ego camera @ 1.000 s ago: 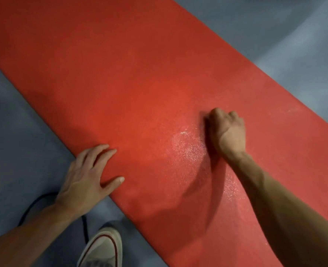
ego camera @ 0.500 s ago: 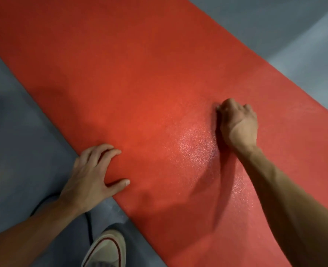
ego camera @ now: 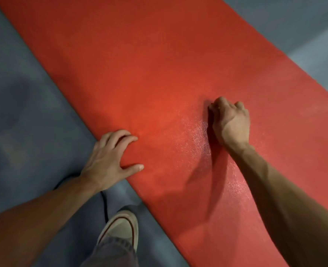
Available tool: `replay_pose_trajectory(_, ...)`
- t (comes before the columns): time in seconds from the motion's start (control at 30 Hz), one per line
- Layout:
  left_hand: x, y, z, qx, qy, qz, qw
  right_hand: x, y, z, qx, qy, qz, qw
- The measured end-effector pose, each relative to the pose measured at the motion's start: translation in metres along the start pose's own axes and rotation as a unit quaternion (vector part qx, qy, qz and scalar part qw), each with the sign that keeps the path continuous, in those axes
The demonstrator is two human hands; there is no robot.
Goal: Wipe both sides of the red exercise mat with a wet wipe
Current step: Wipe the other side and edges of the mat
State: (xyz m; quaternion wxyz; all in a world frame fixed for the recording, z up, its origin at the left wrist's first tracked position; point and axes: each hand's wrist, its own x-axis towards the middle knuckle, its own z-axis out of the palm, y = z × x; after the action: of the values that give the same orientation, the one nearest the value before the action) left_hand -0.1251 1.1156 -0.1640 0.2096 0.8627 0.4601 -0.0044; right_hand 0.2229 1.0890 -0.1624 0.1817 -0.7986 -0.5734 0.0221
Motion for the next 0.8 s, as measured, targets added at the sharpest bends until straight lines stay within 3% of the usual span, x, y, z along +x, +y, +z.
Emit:
replay_pose_trajectory(0.07,0.001,-0.002,-0.002,-0.009,-0.002,0.004,1.0,-0.018,-0.021,0.002,0.031,0.006,-0.004,0.999)
replay_pose_trajectory(0.13,0.003,-0.005,-0.004,-0.014,-0.007,0.006,1.0,-0.058,-0.057,0.011,0.08,-0.072,-0.131,0.985)
replay_pose_trajectory(0.2,0.006,-0.005,-0.005,-0.026,-0.012,0.0,1.0,-0.11,-0.084,0.019,0.085,-0.178,-0.278,0.94)
replay_pose_trajectory(0.3,0.01,-0.004,-0.008,-0.043,-0.011,-0.011,0.999,-0.147,-0.083,0.007,0.061,-0.215,-0.39,0.893)
replay_pose_trajectory(0.37,0.01,-0.002,-0.008,-0.049,-0.008,-0.018,0.999,-0.118,-0.055,0.002,0.032,-0.172,-0.308,0.935)
replay_pose_trajectory(0.43,0.011,0.0,-0.008,-0.047,-0.007,-0.022,0.999,-0.075,-0.007,-0.004,-0.026,-0.087,-0.148,0.985)
replay_pose_trajectory(0.5,0.013,0.003,-0.009,-0.04,-0.017,-0.033,0.999,-0.054,0.031,-0.02,-0.048,-0.065,0.004,0.997)
replay_pose_trajectory(0.57,0.016,0.005,-0.011,-0.034,-0.027,-0.046,0.998,-0.064,0.024,-0.024,-0.036,-0.076,0.07,0.994)
replay_pose_trajectory(0.6,0.017,0.006,-0.012,-0.033,-0.028,-0.049,0.998,-0.077,0.006,-0.02,-0.015,-0.087,0.056,0.995)
replay_pose_trajectory(0.67,0.019,0.007,-0.011,-0.032,-0.029,-0.051,0.998,-0.116,-0.046,-0.009,0.035,-0.153,-0.053,0.986)
replay_pose_trajectory(0.73,0.019,0.006,-0.011,-0.03,-0.035,-0.054,0.998,-0.172,-0.093,0.002,0.044,-0.252,-0.221,0.941)
replay_pose_trajectory(0.8,0.021,0.006,-0.009,-0.03,-0.04,-0.06,0.997,-0.209,-0.11,0.0,0.03,-0.294,-0.345,0.891)
